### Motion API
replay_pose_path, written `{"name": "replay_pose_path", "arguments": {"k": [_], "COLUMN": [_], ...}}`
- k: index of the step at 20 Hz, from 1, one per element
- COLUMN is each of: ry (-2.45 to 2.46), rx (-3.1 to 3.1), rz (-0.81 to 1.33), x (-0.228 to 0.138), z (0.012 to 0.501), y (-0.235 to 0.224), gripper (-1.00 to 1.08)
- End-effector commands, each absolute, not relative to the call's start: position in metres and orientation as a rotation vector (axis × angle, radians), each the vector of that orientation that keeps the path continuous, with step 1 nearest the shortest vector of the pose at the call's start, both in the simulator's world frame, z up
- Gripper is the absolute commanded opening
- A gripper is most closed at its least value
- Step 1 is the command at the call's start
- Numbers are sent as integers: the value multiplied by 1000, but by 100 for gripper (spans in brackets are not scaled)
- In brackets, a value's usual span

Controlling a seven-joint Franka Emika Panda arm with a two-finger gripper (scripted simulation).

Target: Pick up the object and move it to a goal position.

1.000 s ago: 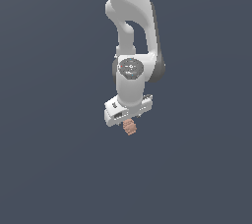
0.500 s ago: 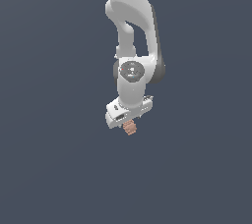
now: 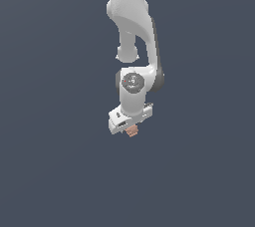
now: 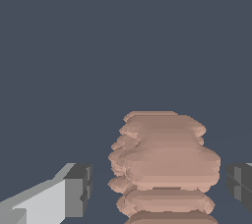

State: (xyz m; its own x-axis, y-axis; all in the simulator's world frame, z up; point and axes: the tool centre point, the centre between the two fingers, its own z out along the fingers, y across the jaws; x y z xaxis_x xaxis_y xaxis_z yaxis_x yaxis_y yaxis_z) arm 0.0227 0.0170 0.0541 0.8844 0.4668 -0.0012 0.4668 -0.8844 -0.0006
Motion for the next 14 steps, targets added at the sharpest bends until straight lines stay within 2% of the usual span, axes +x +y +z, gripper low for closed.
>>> {"name": "replay_pose_path", "arguments": {"k": [1, 4, 5, 14], "ry": [-757, -757, -757, -757], "rx": [-3049, -3049, -3049, -3049], "rz": [0, 0, 0, 0], "x": [23, 24, 24, 24], "z": [47, 46, 46, 46], "y": [17, 17, 17, 17], "gripper": [100, 100, -100, -100]}}
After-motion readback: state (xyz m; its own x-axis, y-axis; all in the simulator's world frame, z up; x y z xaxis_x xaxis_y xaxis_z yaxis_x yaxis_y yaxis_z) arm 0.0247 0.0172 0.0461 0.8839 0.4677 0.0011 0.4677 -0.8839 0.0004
